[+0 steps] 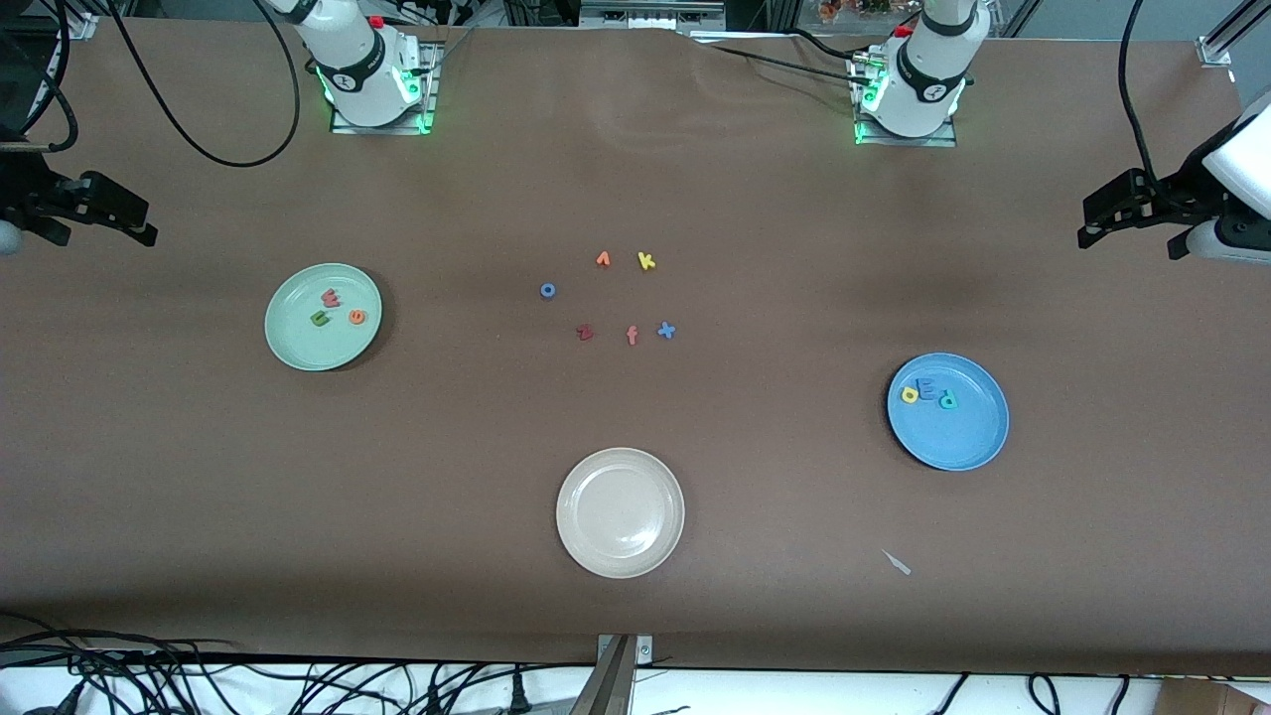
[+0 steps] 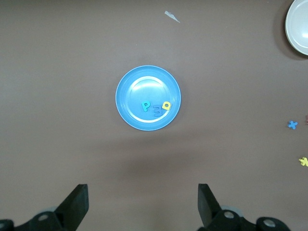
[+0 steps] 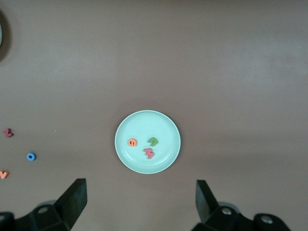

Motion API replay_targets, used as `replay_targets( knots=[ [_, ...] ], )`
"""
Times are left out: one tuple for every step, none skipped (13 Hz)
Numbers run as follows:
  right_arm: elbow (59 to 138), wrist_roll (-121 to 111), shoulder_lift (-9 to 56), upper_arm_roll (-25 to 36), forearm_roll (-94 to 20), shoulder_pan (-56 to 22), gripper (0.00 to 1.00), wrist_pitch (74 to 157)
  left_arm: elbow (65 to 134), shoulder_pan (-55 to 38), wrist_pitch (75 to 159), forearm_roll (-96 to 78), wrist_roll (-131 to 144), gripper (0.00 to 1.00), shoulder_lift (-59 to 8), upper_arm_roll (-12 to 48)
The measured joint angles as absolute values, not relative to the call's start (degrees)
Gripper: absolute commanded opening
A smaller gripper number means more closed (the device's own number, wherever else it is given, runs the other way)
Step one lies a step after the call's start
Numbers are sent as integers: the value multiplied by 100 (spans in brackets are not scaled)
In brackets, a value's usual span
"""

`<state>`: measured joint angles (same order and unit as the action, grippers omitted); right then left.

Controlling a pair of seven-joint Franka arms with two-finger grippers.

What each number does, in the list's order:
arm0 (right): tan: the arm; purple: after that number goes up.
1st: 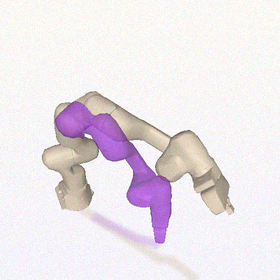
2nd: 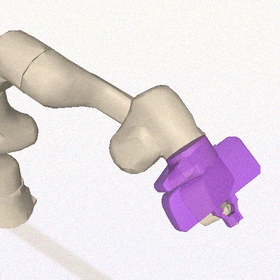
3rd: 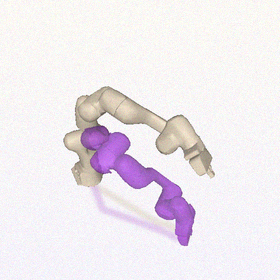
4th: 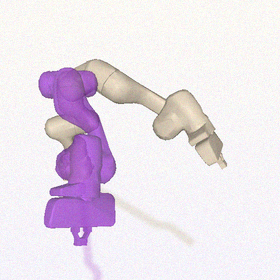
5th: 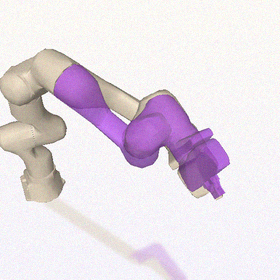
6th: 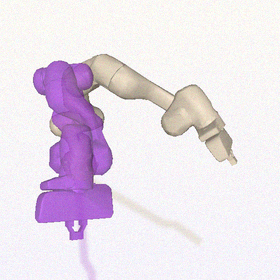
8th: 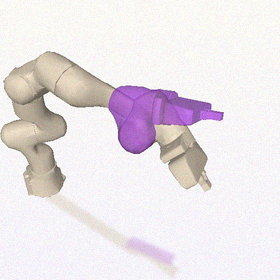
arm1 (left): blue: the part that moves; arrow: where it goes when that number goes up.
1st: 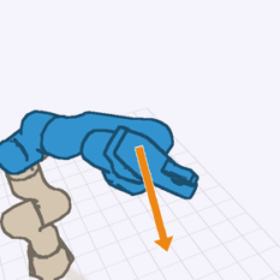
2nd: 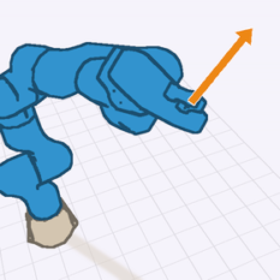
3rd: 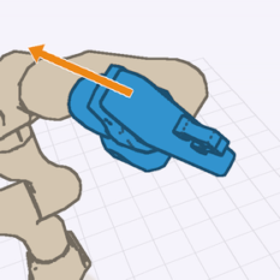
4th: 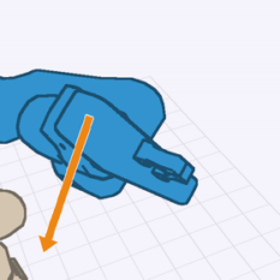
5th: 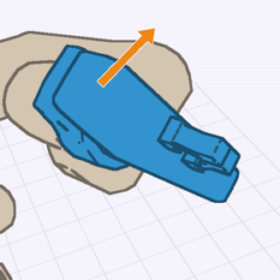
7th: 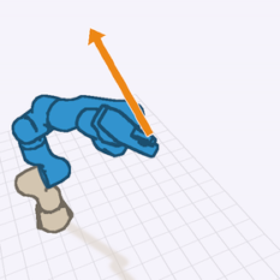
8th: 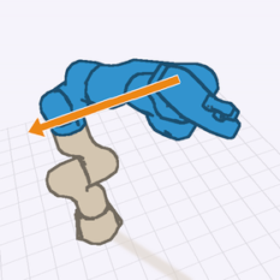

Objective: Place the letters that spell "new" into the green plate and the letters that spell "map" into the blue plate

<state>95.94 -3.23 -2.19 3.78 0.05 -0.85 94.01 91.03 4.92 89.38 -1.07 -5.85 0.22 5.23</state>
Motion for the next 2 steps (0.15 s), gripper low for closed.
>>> replay_targets(
  knots=[
    [9594, -323, -218, 378, 5, -85, 100, 9401, 9103, 492, 8939, -106, -585, 100, 7, 523],
    [9594, -323, -218, 378, 5, -85, 100, 9401, 9103, 492, 8939, -105, -585, 100, -12, 522]
  ],
)
